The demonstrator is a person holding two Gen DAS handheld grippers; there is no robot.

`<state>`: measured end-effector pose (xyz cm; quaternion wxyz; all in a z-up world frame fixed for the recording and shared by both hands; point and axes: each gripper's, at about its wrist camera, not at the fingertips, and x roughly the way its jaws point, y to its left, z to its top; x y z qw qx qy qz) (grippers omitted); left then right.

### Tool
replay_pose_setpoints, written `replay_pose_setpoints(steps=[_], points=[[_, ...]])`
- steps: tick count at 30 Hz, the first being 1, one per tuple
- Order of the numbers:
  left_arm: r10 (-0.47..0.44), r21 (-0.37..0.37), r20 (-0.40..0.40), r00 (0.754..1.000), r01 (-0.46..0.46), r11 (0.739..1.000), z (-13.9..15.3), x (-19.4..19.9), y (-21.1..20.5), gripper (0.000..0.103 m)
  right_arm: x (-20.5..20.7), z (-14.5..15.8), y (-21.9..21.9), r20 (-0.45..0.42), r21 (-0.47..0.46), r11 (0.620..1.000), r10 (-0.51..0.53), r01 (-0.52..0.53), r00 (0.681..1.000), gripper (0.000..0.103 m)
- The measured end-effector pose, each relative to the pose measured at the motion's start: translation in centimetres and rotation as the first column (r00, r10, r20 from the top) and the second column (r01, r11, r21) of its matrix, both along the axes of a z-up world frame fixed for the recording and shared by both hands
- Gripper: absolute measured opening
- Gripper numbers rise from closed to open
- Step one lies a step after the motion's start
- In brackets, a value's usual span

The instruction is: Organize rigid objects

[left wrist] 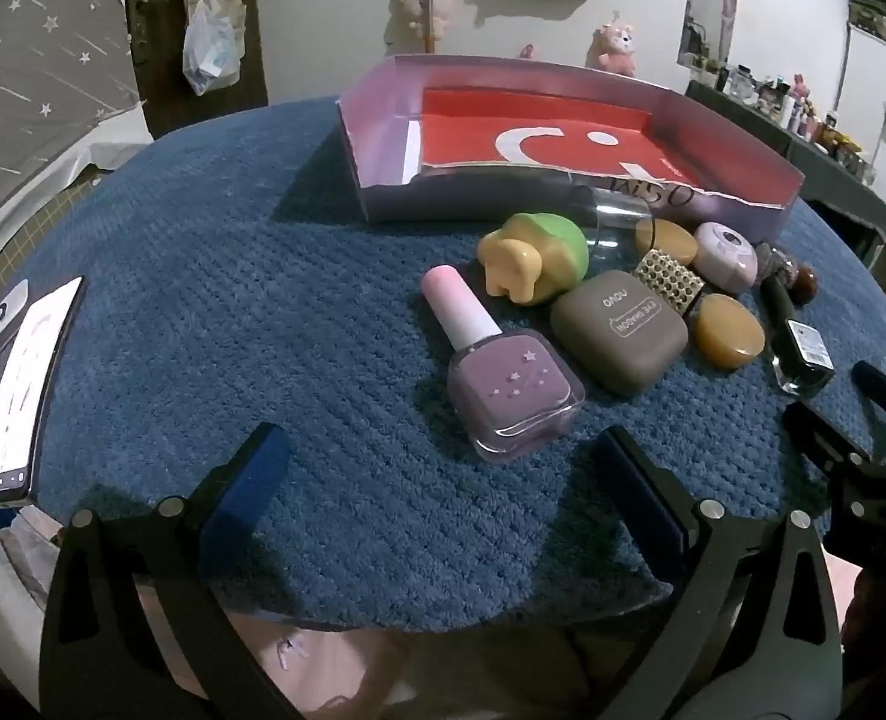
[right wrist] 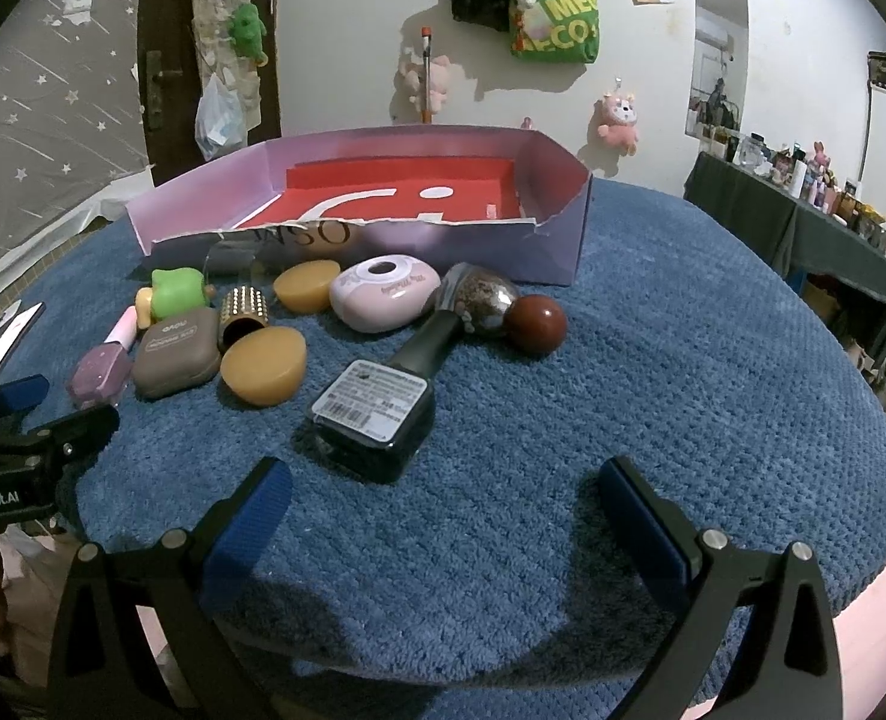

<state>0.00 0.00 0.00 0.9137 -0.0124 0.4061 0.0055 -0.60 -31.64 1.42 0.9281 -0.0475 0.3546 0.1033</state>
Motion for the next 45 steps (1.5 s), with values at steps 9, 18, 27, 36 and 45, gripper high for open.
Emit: replay_pose_setpoints(steps=[9, 18, 27, 36, 45], points=[[-0.014, 0.001, -0.004, 1.0, 0.014, 1.0, 0.2, 0.8, -0.2, 0.103, -0.3, 0.3, 0.2, 0.007, 0.001, 1.0, 0.012, -0.012, 1.0, 0.103], [-0.01, 0.0, -0.002, 1.0, 0.01, 1.0, 0.5, 0.9, -0.1, 0.103, -0.3, 0.3, 0.2, 0.008, 0.002, 1.0, 0.014, -0.014, 1.0, 0.103], [-0.011, 0.001, -0.001, 1.0, 0.011, 1.0, 0.4, 0.9, -0.1, 0.103, -0.3, 0.3, 0.2, 0.008, 0.003, 1.0, 0.015, -0.015, 1.0, 0.103], [-0.015, -0.007, -0.003, 1.0, 0.015, 1.0, -0.2, 0.7, -0.4, 0.103, -0.2, 0.3, 0.3, 0.001, -0.001, 1.0, 0.023, -0.023, 1.0, 0.103], [-0.021, -0.021, 0.005, 1.0, 0.021, 1.0, -0.5, 1.4, -0.5, 0.103, 0.7, 0.4, 0.4, -0.011, -0.003, 0.999, 0.043, -0.044, 0.999, 0.103]])
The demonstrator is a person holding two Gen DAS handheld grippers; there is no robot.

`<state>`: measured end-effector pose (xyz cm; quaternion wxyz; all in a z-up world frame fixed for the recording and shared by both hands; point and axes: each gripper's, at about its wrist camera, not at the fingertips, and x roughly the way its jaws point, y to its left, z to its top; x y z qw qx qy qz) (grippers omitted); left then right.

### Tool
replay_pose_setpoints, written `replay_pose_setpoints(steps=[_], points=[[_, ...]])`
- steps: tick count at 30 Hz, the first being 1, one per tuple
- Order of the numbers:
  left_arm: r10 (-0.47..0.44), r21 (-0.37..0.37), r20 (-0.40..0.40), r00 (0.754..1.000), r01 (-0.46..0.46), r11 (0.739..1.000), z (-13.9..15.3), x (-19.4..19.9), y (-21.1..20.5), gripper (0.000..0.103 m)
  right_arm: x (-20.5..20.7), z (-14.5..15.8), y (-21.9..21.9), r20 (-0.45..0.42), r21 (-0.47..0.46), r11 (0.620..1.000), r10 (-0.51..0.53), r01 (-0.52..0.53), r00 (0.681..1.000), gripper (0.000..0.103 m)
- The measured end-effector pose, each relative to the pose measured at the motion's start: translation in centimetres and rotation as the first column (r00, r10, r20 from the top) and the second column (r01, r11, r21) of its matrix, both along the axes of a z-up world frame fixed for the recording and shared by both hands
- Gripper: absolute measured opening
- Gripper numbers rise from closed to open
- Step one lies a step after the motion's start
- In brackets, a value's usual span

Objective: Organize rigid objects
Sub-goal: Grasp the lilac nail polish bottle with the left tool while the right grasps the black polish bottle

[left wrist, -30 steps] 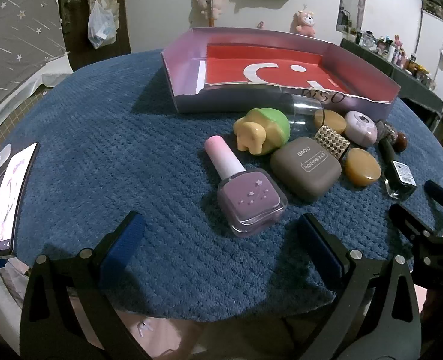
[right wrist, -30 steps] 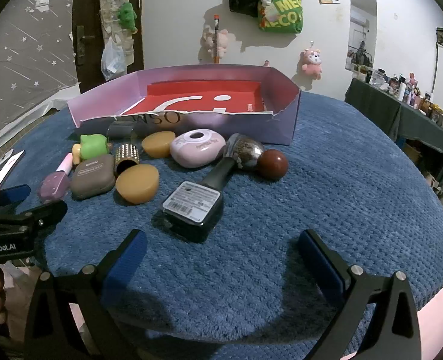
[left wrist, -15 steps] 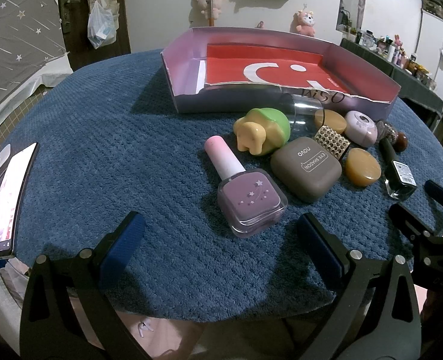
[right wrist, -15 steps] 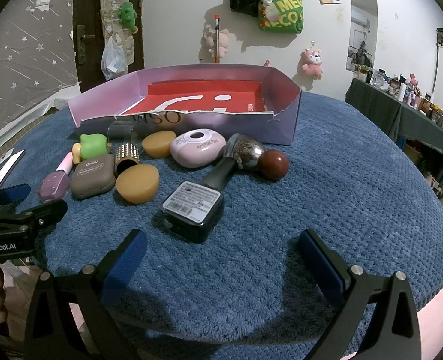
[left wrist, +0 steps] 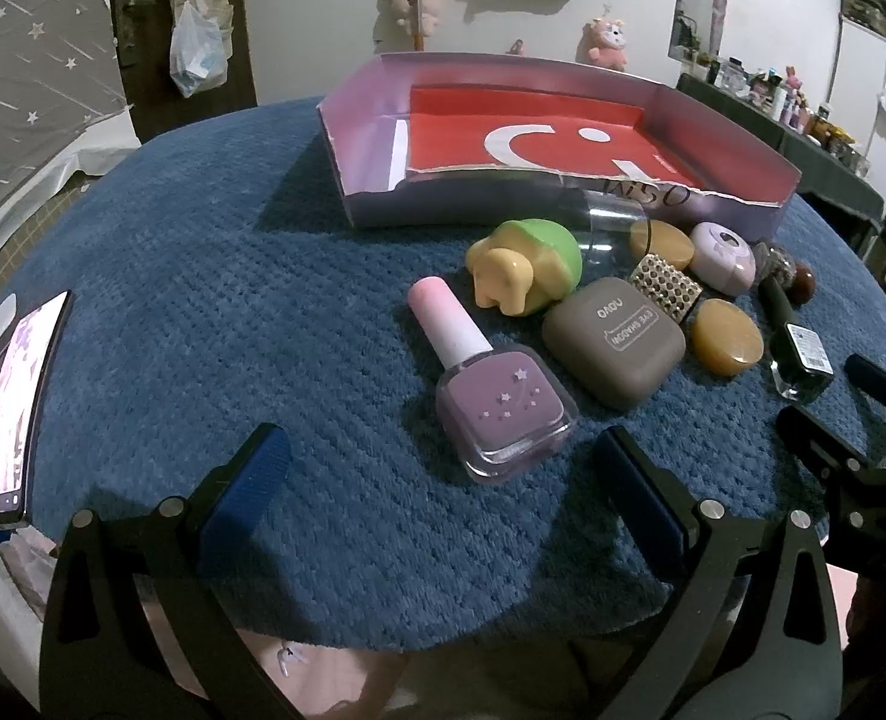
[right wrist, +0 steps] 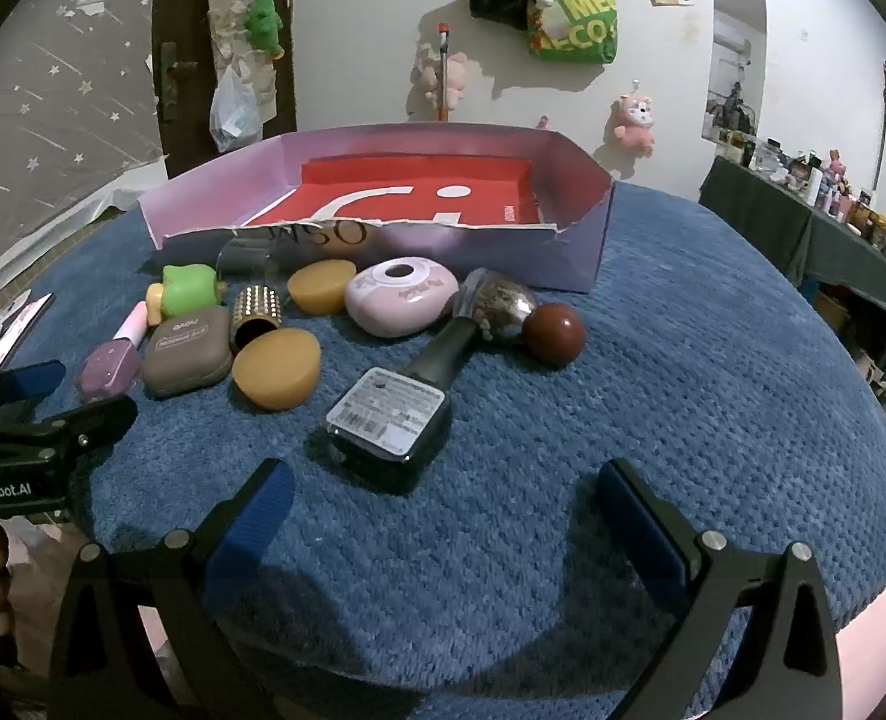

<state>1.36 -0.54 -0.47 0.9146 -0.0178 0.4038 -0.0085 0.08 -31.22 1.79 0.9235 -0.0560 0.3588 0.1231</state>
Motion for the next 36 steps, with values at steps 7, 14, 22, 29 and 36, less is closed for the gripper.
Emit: replay_pose_setpoints(steps=[7, 14, 22, 29, 36], points=[[-0.005, -0.057, -0.012, 1.0, 0.005, 0.998, 0.2, 0.3, 0.3, 0.103, 0.7, -0.1, 0.1, 0.001, -0.001, 1.0, 0.015, -0.015, 1.0, 0.103], [0.0, -0.018, -0.003, 1.0, 0.0, 1.0, 0.3, 0.3, 0.2, 0.103, 1.4, -0.1, 0.3, 0.004, 0.012, 1.0, 0.023, -0.023, 1.0, 0.098], [0.007, -0.02, -0.008, 1.0, -0.007, 1.0, 0.4, 0.8, 0.1, 0.098, 2.0, 0.0, 1.2, 0.017, 0.013, 0.999, 0.045, -0.045, 0.999, 0.085], [0.027, -0.018, -0.004, 1.0, -0.028, 0.999, 0.6, 1.0, 0.0, 0.083, 2.3, 0.1, 1.6, 0.03, 0.026, 0.999, 0.034, -0.035, 0.999, 0.071], [-0.019, -0.011, 0.023, 1.0, 0.019, 1.0, 1.0, 0.8, -1.1, 0.045, 2.1, 0.2, 1.7, 0.045, 0.046, 0.998, 0.044, -0.046, 0.998, 0.046]])
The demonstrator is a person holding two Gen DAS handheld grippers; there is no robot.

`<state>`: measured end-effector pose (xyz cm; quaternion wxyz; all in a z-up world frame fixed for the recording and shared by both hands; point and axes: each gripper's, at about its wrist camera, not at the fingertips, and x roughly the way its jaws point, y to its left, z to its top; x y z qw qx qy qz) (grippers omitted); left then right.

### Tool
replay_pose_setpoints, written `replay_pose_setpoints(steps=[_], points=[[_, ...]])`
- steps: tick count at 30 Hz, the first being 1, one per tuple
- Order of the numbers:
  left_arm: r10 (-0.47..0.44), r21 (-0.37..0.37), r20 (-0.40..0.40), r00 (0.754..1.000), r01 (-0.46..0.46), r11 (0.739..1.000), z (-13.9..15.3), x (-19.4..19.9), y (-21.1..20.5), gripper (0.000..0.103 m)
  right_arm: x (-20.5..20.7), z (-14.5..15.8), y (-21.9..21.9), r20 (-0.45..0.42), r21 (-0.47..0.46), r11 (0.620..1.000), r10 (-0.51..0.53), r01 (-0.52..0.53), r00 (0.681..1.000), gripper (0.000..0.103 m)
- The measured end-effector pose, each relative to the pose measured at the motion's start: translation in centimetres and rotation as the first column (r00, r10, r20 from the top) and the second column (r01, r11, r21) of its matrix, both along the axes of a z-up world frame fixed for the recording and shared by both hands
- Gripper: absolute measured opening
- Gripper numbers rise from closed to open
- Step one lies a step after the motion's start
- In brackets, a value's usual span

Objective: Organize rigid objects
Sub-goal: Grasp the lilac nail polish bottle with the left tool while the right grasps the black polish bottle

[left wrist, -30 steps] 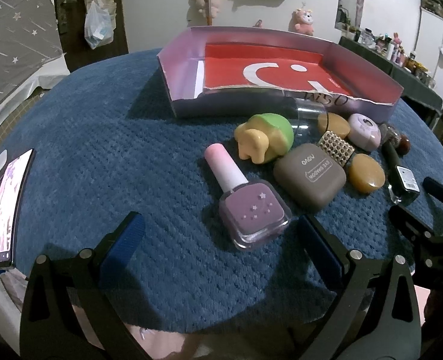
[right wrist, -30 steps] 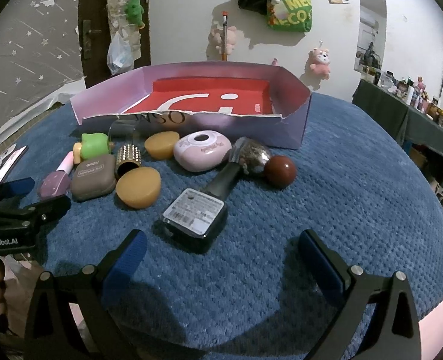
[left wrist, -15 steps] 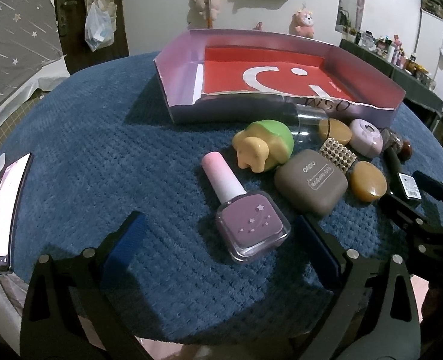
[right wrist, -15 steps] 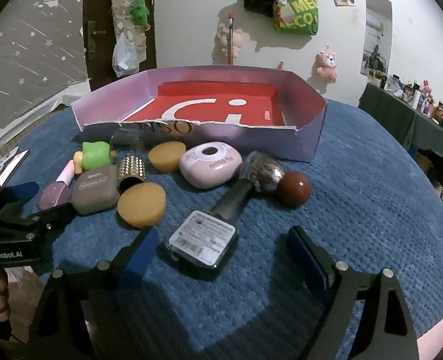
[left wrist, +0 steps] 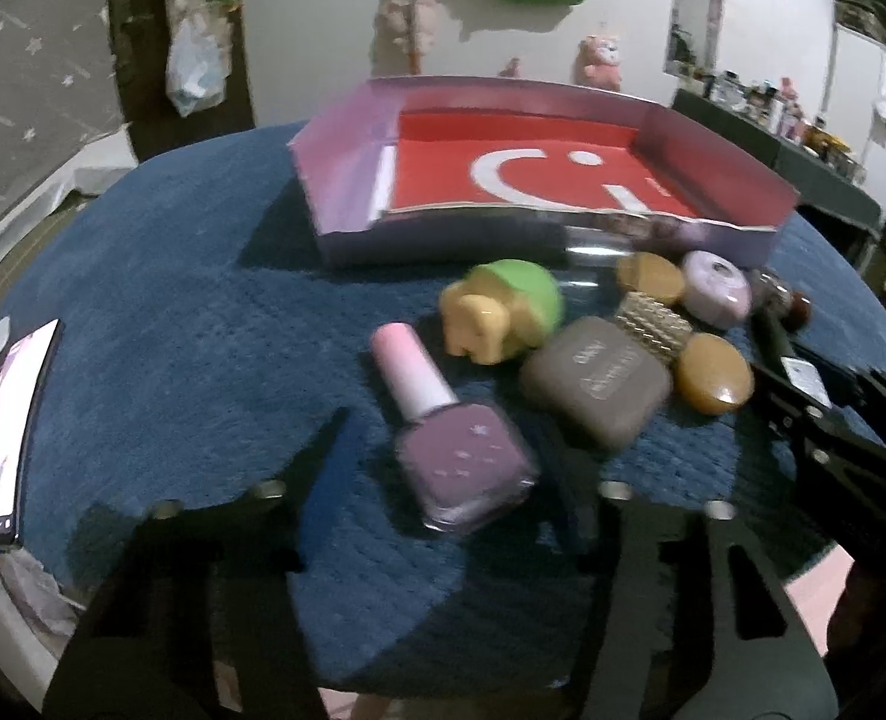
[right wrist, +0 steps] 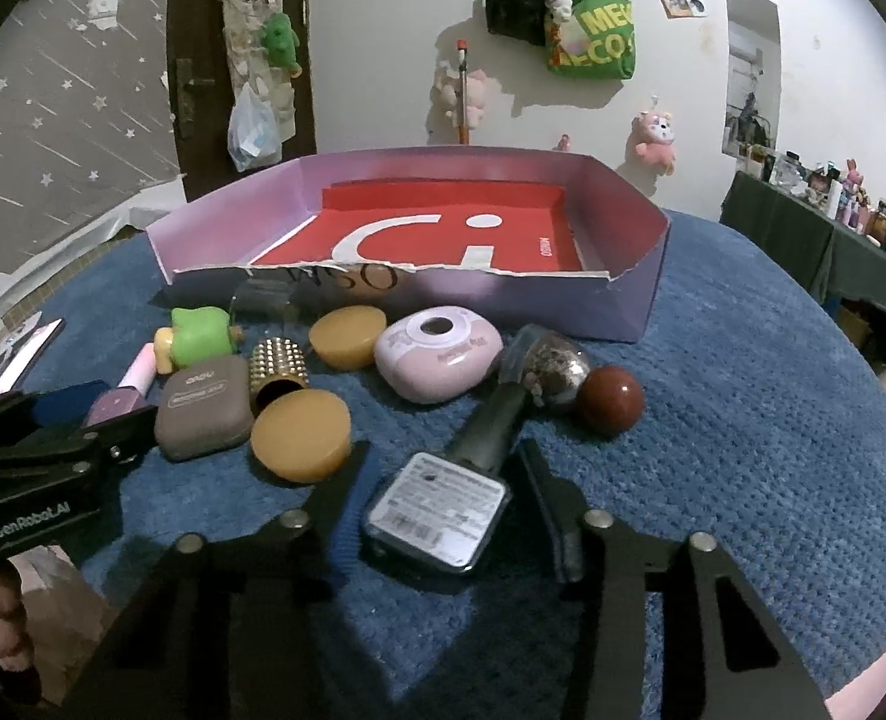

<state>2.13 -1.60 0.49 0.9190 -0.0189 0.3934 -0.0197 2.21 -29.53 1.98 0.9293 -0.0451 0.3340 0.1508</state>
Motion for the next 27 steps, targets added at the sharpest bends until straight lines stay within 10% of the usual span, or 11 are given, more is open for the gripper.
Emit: replay_pose_setpoints(steps=[27], points=[[-0.024, -0.023, 0.102, 0.995, 0.027, 0.999, 4.1, -0.8, 1.1, 0.04, -0.5, 5.1, -1.2, 0.029, 0.177, 0.979, 0.096, -0.099, 0.995, 0.044]])
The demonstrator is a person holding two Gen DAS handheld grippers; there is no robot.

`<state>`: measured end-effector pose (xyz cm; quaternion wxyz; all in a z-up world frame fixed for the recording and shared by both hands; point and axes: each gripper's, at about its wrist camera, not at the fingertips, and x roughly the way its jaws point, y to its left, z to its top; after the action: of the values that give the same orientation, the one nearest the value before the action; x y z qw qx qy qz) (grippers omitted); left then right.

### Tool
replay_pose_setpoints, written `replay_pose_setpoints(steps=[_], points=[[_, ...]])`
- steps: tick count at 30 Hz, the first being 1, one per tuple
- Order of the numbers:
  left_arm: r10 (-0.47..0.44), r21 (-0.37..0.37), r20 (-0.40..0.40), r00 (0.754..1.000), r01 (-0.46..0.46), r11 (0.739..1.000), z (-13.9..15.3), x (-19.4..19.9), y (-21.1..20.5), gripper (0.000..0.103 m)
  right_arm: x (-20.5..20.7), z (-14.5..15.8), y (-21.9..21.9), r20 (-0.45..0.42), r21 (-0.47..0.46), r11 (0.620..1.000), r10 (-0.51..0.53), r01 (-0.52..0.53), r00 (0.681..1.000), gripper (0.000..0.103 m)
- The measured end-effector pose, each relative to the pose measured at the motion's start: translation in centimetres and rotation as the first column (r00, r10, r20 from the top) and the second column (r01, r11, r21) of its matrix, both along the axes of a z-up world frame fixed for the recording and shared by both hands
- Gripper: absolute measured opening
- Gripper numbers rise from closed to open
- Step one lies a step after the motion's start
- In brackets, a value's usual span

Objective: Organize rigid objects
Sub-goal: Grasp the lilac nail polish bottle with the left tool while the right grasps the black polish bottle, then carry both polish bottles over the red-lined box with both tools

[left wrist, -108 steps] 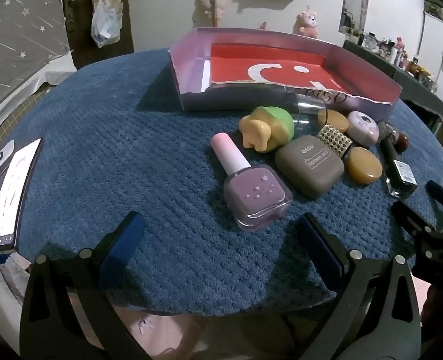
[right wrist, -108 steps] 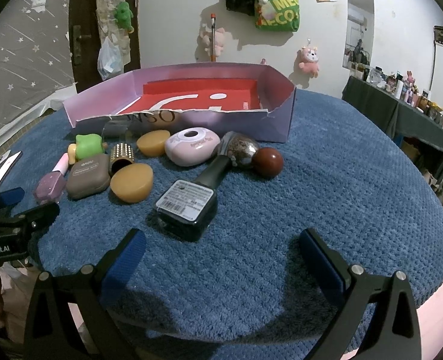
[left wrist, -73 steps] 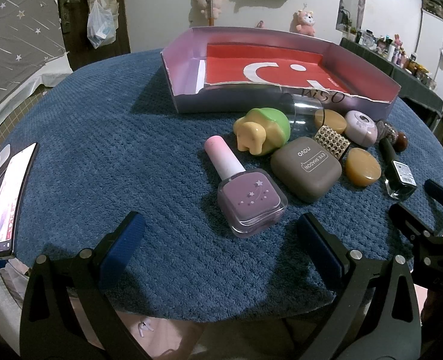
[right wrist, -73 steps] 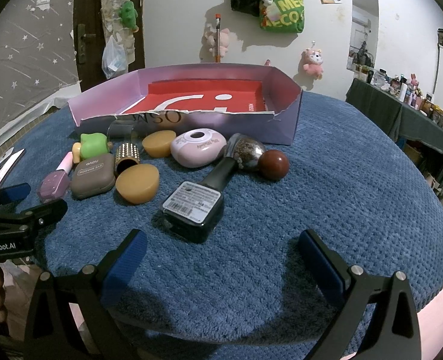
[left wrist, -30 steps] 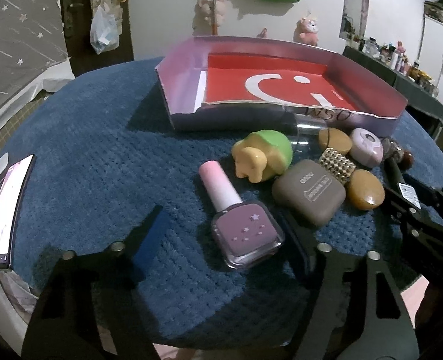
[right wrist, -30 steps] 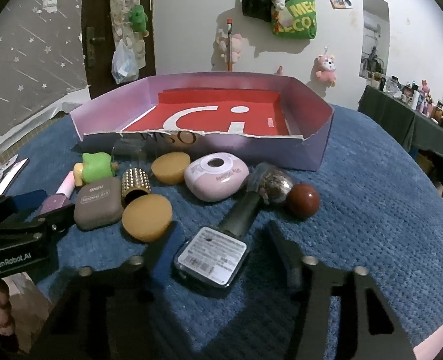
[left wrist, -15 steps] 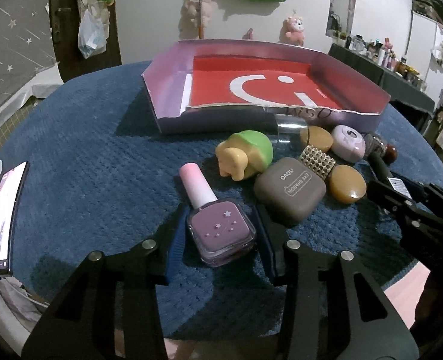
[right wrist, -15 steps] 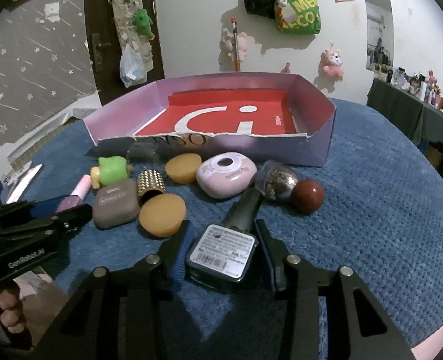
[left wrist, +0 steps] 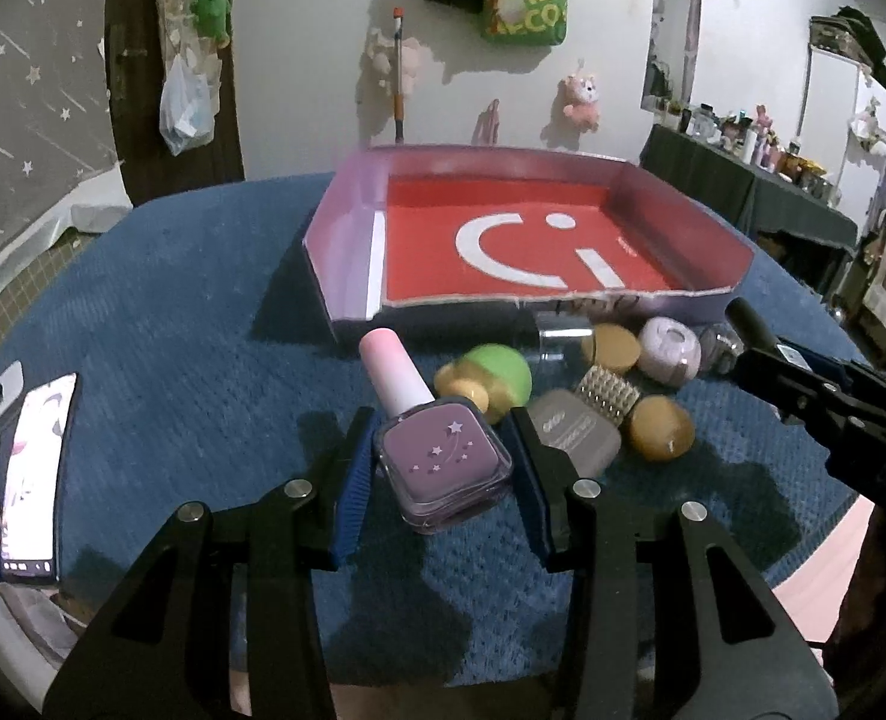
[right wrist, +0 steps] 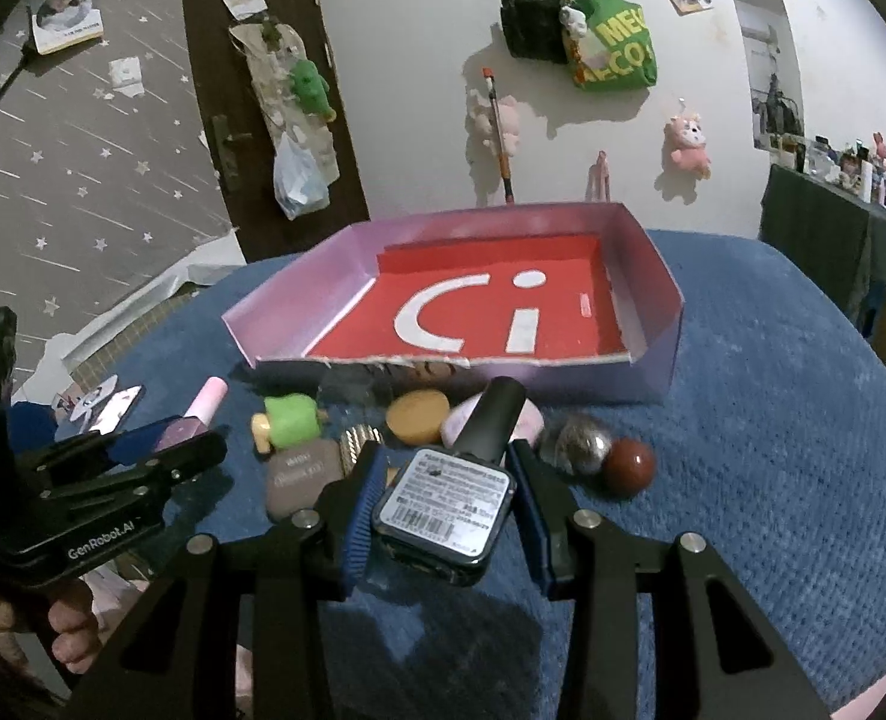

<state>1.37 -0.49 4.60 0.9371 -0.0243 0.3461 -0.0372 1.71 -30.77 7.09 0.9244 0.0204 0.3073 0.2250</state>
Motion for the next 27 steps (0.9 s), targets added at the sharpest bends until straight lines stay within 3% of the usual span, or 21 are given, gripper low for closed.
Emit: replay_pose_setpoints(steps=[27], points=[[-0.02, -0.011, 0.096, 0.995, 0.022, 1.0, 5.6, 6.1, 0.0, 0.04, 5.3, 4.1, 0.7, 0.039, 0.004, 1.0, 0.028, -0.028, 0.999, 0.044]])
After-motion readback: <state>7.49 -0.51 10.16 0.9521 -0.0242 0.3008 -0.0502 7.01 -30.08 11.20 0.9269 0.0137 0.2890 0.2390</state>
